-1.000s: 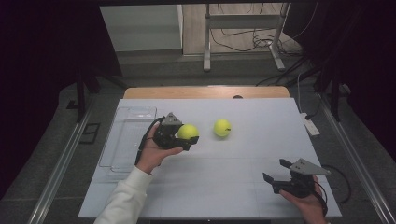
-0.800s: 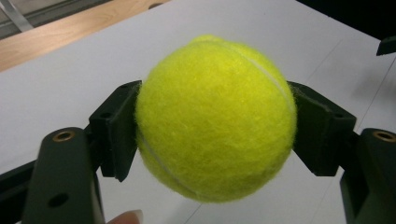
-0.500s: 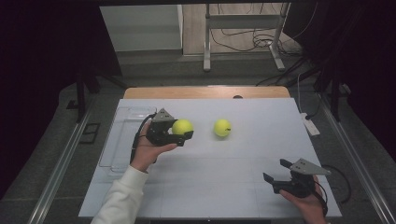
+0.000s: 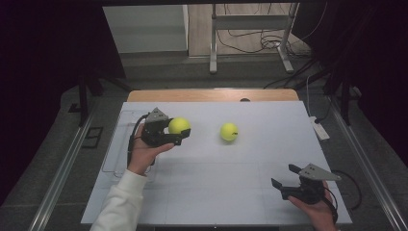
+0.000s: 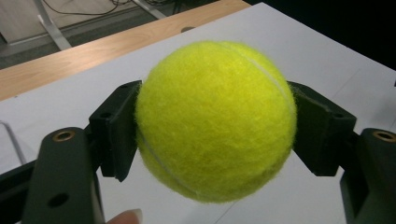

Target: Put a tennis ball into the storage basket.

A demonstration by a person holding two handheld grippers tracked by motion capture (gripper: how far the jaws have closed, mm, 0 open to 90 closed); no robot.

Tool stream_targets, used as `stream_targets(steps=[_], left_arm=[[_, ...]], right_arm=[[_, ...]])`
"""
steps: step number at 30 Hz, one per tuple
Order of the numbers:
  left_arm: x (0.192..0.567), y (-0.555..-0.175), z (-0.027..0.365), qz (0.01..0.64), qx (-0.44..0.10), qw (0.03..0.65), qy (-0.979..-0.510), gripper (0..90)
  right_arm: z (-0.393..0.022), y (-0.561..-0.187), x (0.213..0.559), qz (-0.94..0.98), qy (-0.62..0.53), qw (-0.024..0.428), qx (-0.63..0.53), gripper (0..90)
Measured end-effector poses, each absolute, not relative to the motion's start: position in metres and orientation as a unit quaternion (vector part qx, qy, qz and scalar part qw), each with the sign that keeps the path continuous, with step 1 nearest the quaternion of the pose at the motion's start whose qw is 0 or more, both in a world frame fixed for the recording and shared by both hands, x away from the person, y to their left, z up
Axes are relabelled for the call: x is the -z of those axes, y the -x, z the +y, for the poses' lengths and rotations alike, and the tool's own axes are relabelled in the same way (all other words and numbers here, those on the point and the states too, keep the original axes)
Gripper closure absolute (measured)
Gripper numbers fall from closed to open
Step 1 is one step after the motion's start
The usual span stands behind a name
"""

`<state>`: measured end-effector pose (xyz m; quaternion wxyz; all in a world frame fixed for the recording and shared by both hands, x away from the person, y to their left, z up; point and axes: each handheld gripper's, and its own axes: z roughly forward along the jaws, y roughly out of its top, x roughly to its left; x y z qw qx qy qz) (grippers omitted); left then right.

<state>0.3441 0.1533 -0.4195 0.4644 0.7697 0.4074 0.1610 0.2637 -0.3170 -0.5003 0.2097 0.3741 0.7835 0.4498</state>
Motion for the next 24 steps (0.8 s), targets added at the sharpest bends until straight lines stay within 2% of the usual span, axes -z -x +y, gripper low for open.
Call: stream_targets(steps=[24], left_arm=[[0.415, -0.348, 0.181, 0.439, -0.181, 0.47, -0.744, 26.4]], right_arm=[[-0.319, -0.263, 0.5, 0.782, -0.376, 0.213, -0.449, 13.7]])
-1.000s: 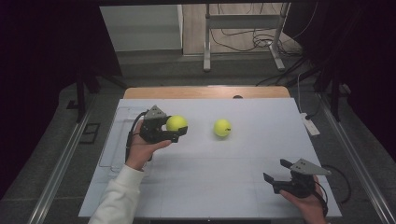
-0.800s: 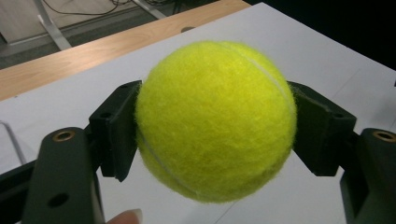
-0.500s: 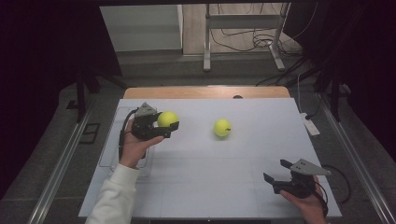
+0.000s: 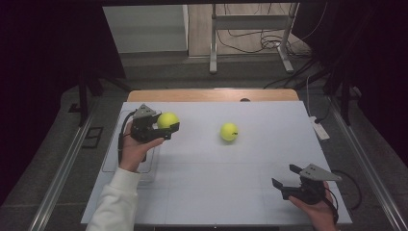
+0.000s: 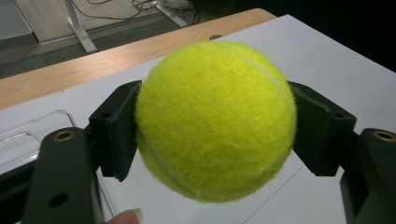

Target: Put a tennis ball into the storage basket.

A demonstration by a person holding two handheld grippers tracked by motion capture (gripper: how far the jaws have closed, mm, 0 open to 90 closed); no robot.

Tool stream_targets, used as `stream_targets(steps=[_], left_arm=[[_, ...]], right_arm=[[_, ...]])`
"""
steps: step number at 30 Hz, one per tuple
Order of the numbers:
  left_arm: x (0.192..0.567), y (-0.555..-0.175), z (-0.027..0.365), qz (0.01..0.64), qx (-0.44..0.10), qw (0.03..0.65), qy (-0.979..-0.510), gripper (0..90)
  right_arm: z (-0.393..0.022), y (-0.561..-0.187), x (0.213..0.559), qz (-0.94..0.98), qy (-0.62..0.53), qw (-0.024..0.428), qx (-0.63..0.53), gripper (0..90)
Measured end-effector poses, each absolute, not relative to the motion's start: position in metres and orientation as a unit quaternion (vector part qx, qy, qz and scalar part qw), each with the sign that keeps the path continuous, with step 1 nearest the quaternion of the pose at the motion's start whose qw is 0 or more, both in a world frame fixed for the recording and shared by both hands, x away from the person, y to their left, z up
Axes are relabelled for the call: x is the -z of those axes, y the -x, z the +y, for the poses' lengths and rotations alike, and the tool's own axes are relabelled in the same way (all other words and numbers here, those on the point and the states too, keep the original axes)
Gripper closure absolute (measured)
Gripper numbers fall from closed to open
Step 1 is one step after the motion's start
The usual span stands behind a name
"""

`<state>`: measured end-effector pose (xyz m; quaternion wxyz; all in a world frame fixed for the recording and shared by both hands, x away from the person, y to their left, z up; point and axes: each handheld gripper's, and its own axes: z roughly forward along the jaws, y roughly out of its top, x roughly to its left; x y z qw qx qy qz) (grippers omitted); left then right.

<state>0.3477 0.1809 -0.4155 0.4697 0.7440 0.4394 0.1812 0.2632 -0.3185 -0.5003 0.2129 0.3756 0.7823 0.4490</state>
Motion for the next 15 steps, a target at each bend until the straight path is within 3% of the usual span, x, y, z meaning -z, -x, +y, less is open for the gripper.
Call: stream_targets(steps=[15], left_arm=[[0.414, -0.349, 0.197, 0.457, -0.193, 0.473, -0.728, 26.4]], right_arm=[[-0.319, -0.263, 0.5, 0.783, -0.375, 0.214, -0.448, 13.7]])
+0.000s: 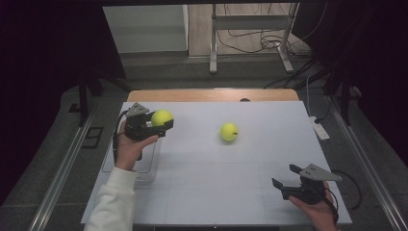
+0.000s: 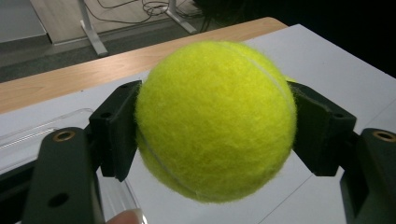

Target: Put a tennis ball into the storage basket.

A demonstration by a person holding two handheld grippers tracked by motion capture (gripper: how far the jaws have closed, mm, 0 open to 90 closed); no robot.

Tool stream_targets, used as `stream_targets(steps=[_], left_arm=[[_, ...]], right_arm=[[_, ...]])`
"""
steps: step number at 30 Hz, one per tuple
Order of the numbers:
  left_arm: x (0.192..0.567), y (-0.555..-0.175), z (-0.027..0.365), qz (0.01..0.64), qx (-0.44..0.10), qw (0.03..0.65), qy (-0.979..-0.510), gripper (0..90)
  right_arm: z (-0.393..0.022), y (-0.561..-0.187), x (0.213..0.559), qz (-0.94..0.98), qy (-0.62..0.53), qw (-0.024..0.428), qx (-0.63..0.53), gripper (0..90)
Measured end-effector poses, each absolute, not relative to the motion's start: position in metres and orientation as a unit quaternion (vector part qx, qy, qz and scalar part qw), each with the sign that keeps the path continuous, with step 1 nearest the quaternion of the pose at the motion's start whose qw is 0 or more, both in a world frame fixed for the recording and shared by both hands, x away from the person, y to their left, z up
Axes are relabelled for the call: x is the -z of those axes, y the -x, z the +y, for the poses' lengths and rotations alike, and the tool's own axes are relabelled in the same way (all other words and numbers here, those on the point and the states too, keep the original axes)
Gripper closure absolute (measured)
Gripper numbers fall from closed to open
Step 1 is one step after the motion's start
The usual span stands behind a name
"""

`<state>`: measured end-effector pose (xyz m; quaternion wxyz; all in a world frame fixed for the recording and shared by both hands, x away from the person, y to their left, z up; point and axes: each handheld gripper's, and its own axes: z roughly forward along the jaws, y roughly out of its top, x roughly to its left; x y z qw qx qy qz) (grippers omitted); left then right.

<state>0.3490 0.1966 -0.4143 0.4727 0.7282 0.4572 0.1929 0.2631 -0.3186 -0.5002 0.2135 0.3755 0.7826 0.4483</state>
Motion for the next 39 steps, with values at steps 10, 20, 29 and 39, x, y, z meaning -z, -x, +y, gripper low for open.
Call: stream_targets(steps=[10, 20, 29, 39], left_arm=[[0.413, -0.349, 0.208, 0.468, -0.202, 0.475, -0.717, 26.4], [0.413, -0.349, 0.218, 0.48, -0.214, 0.47, -0.709, 26.4], [0.417, -0.354, 0.224, 0.495, -0.212, 0.462, -0.704, 26.4], [0.42, -0.369, 0.233, 0.525, -0.219, 0.435, -0.699, 26.4]], right_arm=[[-0.318, -0.263, 0.5, 0.783, -0.375, 0.214, -0.448, 13.7], [-0.319, -0.263, 0.5, 0.783, -0.376, 0.213, -0.448, 13.7], [-0.319, -0.262, 0.5, 0.781, -0.378, 0.214, -0.449, 13.7], [-0.321, -0.262, 0.499, 0.778, -0.376, 0.21, -0.457, 13.8]])
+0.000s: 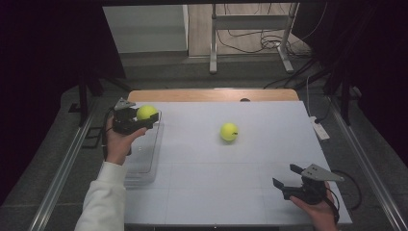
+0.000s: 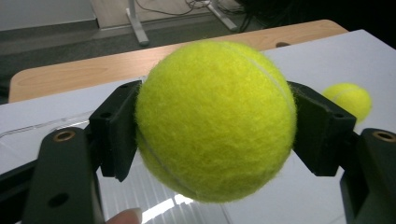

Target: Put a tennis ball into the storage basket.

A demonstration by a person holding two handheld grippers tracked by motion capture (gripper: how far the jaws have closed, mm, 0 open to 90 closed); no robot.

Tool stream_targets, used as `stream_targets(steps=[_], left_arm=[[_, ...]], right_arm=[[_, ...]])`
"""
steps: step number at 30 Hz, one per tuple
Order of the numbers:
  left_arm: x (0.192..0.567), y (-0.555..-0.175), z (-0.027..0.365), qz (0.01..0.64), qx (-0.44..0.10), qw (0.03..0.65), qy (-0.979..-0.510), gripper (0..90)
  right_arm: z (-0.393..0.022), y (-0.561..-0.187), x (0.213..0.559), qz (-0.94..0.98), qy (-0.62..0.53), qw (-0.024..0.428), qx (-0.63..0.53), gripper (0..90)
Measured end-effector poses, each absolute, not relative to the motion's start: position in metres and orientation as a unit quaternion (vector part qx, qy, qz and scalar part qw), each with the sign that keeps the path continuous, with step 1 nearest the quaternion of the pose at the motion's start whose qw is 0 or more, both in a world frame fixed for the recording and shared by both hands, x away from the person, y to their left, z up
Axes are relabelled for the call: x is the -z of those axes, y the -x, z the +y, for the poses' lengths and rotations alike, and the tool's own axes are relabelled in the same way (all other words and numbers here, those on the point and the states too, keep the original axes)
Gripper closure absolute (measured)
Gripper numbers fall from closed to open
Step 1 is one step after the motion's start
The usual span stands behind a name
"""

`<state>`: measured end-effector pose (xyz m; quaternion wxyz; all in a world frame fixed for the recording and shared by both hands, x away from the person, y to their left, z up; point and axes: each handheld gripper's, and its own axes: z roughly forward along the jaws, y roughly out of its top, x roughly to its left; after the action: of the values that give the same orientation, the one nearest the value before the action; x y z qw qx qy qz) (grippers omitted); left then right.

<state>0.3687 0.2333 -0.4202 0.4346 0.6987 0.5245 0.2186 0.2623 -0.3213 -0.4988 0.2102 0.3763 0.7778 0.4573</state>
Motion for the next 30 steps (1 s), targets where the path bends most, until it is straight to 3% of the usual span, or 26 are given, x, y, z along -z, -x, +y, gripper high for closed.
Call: stream_targets(steps=[30], left_arm=[[0.421, -0.389, 0.255, 0.567, -0.234, 0.405, -0.678, 26.4]], right_arm=[[-0.323, -0.263, 0.5, 0.775, -0.384, 0.206, -0.458, 13.8]])
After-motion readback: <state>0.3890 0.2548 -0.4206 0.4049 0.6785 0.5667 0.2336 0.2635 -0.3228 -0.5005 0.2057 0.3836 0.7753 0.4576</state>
